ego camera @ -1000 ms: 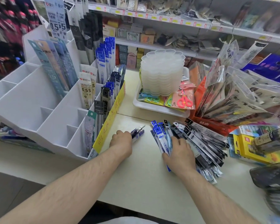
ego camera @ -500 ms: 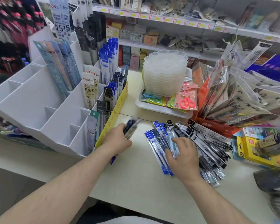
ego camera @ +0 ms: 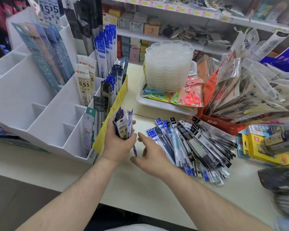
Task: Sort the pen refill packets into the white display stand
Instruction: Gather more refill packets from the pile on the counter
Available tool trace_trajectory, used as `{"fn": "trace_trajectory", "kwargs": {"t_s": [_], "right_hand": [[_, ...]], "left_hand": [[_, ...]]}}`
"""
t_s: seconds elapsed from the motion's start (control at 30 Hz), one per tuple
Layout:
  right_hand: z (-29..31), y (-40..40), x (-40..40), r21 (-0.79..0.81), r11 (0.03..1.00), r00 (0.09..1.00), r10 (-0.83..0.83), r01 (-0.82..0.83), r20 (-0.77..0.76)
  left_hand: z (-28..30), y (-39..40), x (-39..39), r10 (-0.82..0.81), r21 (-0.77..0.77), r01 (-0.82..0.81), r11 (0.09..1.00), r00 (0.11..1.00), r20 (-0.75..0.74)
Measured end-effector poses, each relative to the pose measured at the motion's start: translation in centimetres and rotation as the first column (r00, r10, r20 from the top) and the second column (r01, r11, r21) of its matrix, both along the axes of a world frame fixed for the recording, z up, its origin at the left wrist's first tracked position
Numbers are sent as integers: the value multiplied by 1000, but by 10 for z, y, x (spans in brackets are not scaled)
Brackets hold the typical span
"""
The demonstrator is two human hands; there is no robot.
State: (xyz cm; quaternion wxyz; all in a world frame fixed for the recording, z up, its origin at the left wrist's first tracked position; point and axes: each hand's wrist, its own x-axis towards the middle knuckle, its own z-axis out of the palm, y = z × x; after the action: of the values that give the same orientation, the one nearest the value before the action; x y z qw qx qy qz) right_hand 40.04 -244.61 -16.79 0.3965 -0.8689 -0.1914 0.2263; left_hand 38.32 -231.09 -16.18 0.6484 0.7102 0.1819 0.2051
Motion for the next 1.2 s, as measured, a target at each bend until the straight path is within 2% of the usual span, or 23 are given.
{"fn": "trace_trajectory", "kwargs": {"t_s": [0.1, 0.3, 0.4, 0.47, 0.53, 0.57, 0.63, 0.7, 0.77, 0.83, 0.93, 1.07, 1.2], "right_hand": [[-5, 9, -2, 82, 992, 990, 82, -91, 112], [-17, 9, -9, 53, 987, 974, 140, -152, 180], [-14, 7, -9, 12, 984, 963, 172, -179, 209], [-11, -4, -7, -5, 997, 968, 79, -80, 239], [-6, -22, -2, -23, 991, 943, -115, 128, 312], [-2, -32, 2, -82, 972, 924, -183, 222, 335], [8, -47, 9, -357, 884, 925, -181, 303, 335], [15, -53, 14, -635, 720, 951, -120, 280, 284], [15, -53, 19, -747, 612, 965, -139, 259, 221], [12, -49, 22, -788, 565, 969, -168, 243, 179], [5, -42, 23, -802, 554, 975, -142, 223, 174], [-6, -32, 17, -804, 573, 986, -61, 160, 152], [-7, -31, 18, -800, 582, 989, -53, 145, 141]], "left_hand": [[-13, 4, -9, -11, -32, 11, 999, 1000, 7], [-31, 9, -16, -37, -90, 25, 996, 989, -143], [-31, 10, -11, -29, -47, 20, 999, 979, -201], [-31, 12, -7, -6, -9, 5, 1000, 981, -192], [-27, 15, -4, 10, -2, -11, 1000, 987, -159], [-24, 15, -3, 9, 14, -7, 1000, 991, -136], [-17, 15, -1, -5, 39, 9, 999, 996, -89], [-19, 11, -1, -17, 43, 20, 999, 998, -66], [-27, 8, -6, -35, 74, 42, 996, 996, -87], [-31, 4, -12, -68, 146, 88, 985, 988, -138], [-32, 4, -12, -29, 178, 58, 982, 986, -164], [-23, 9, -8, 38, 90, -18, 996, 973, -226], [-11, 11, -11, 47, -28, -56, 998, 966, -255]]}}
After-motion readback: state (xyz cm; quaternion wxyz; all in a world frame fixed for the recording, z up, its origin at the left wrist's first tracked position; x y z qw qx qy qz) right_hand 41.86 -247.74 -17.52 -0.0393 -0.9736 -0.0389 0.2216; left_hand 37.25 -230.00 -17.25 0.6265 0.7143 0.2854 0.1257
